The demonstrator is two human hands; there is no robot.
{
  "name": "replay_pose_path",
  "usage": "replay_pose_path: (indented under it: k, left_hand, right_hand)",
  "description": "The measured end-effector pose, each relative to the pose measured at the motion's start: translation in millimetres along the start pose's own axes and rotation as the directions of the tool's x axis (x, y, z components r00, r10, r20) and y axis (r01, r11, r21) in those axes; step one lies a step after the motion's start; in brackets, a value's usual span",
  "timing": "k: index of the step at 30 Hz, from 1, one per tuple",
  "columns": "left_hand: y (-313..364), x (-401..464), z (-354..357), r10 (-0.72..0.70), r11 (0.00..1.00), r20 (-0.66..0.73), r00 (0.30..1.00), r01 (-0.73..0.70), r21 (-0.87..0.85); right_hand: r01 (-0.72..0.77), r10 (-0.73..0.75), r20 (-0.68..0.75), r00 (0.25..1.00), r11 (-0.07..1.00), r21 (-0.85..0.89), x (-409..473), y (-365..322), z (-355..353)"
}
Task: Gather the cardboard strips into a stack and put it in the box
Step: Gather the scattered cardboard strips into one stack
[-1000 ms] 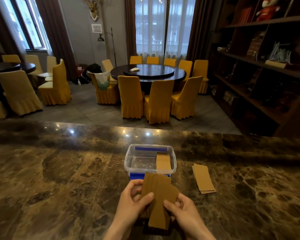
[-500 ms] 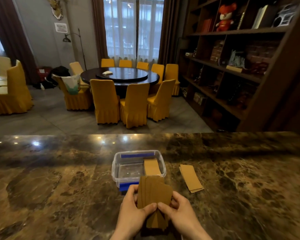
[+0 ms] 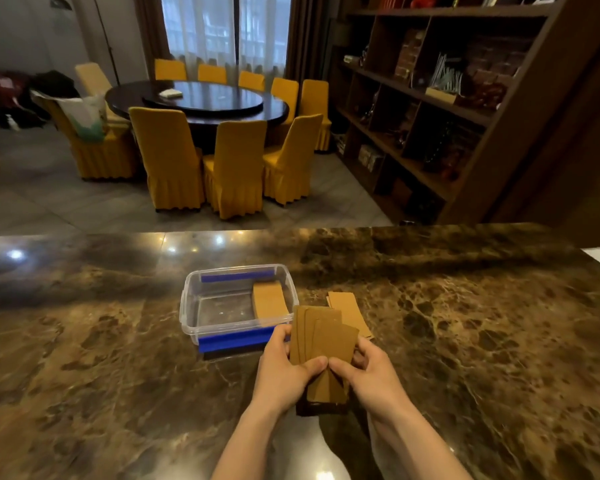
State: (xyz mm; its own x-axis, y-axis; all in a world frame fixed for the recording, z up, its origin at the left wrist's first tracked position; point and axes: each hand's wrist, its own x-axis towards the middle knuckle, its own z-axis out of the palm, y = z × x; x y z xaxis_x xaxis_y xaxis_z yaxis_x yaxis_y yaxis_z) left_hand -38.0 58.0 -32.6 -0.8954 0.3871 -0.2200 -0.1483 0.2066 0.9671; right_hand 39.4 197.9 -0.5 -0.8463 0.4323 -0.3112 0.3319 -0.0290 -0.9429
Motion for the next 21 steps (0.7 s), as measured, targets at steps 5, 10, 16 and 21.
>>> replay_pose_path:
  k: [5, 10, 16, 21]
  left_hand:
    - [15.7, 18.1, 34.5, -0.057, 0.996, -0.041, 0.998, 0.06, 0.063]
    - [36.7, 43.5, 70.4, -0.092, 0.989, -0.073, 0.993, 0.1, 0.111]
    - [51.1, 69.6, 96.9, -0.137, 0.955, -0.266, 0.954, 0.199, 0.22]
    - [57.4, 79.6, 101.6, -0.209, 0.886, -0.388, 0.898, 0.341, 0.313]
  right_hand:
    - [-0.003, 0.004, 0.016, 1.0, 0.999, -0.033, 34.5, 1.7, -32.9]
    - [-0.008, 0.01, 0.031, 0.999, 0.998, -0.055, 75.5, -0.4, -70.4]
    - [-0.053, 0.053, 0.005, 0.999, 0.996, -0.079, 124.4, -3.8, -98.0]
    - [-0.148, 0.15, 0.001, 0.989, 0.982, -0.12, 149.8, -3.5, -95.0]
